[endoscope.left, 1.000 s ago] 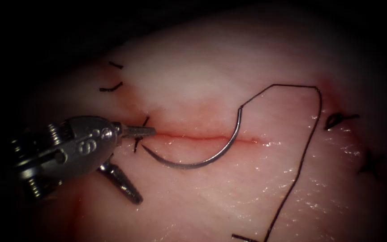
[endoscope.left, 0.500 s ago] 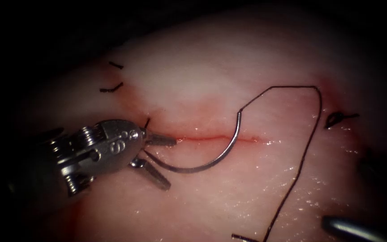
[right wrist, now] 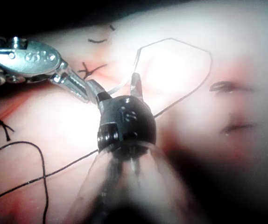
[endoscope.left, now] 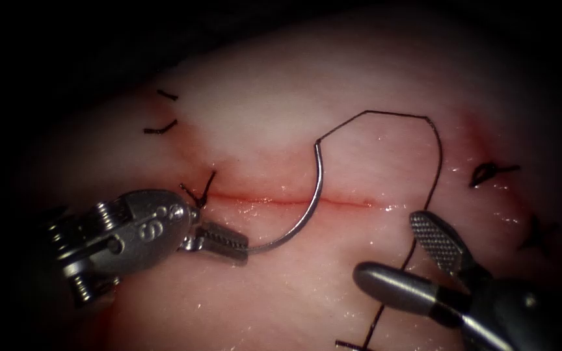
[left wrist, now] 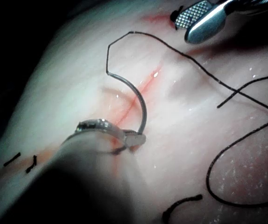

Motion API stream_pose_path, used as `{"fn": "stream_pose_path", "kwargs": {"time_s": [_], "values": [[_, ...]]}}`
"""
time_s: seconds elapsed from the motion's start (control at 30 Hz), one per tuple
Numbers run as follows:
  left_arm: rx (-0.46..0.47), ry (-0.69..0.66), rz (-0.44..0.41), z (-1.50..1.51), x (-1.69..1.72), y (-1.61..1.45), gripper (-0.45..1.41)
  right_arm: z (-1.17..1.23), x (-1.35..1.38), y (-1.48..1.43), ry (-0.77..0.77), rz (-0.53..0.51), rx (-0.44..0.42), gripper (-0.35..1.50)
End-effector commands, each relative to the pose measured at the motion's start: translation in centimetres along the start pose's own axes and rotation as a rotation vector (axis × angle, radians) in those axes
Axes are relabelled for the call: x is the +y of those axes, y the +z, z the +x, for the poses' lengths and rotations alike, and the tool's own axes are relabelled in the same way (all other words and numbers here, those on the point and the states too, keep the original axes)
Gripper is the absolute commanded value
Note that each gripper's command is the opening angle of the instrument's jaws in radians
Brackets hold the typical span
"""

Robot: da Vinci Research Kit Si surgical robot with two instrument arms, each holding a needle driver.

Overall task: Wound Closure
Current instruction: Pass the needle to the right gripper.

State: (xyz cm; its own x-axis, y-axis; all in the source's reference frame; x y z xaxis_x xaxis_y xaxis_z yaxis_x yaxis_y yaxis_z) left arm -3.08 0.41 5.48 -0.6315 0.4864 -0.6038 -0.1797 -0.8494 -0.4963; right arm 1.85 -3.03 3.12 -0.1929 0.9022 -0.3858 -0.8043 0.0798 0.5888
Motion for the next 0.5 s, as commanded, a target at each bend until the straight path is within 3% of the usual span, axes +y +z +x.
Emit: {"fn": "stream_pose_path", "kwargs": {"time_s": [0.03,0.17,0.5], "values": [[0.011,-0.006,0.026,0.07,-0.06,0.01,-0.45,0.07,-0.07,0.19,0.026,0.000,0.002,1.18],[0.047,-0.027,0.100,0.11,0.03,-0.06,-0.45,0.11,-0.08,0.32,0.074,-0.006,0.004,0.96],[0.065,0.003,0.169,0.22,0.23,-0.10,-0.45,0.14,-0.27,0.75,0.149,-0.054,-0.038,0.96]]}}
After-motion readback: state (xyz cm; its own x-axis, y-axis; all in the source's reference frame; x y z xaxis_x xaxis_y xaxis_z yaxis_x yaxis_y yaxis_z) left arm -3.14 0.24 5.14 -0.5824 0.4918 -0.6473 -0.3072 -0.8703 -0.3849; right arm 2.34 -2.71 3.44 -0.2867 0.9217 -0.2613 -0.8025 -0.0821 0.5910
